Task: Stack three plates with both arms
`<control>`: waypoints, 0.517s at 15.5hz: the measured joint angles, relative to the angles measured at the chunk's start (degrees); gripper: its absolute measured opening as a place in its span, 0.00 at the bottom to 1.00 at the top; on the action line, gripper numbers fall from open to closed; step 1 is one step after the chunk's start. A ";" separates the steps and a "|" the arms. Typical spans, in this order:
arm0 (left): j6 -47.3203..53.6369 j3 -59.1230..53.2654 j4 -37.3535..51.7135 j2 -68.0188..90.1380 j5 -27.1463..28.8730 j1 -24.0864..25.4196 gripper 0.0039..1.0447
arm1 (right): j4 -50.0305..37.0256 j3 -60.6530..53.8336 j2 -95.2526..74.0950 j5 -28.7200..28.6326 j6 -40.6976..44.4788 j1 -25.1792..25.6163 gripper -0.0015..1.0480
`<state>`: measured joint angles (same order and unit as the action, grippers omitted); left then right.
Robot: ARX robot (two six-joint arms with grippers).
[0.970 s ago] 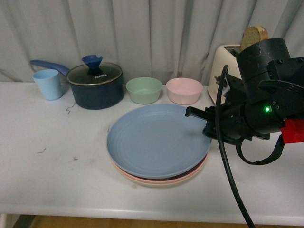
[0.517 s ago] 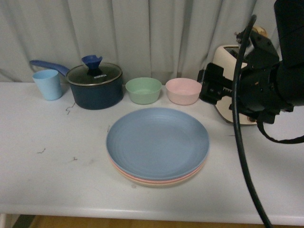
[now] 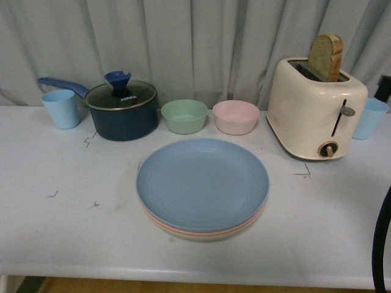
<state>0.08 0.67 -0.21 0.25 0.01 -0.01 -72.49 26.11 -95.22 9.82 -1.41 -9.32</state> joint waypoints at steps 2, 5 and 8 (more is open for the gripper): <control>0.00 0.00 0.00 0.00 0.00 0.00 0.94 | 6.05 -7.04 5.05 -2.16 0.63 1.14 0.03; 0.00 0.00 0.00 0.00 0.00 0.00 0.94 | 6.88 -12.83 17.40 -3.82 1.03 3.85 0.02; 0.00 0.00 0.00 0.00 0.00 0.00 0.94 | 11.56 -18.43 25.49 -5.57 1.05 5.09 0.02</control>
<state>0.08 0.67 -0.21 0.25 0.01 -0.01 -60.93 7.68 -69.73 4.25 -0.36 -4.23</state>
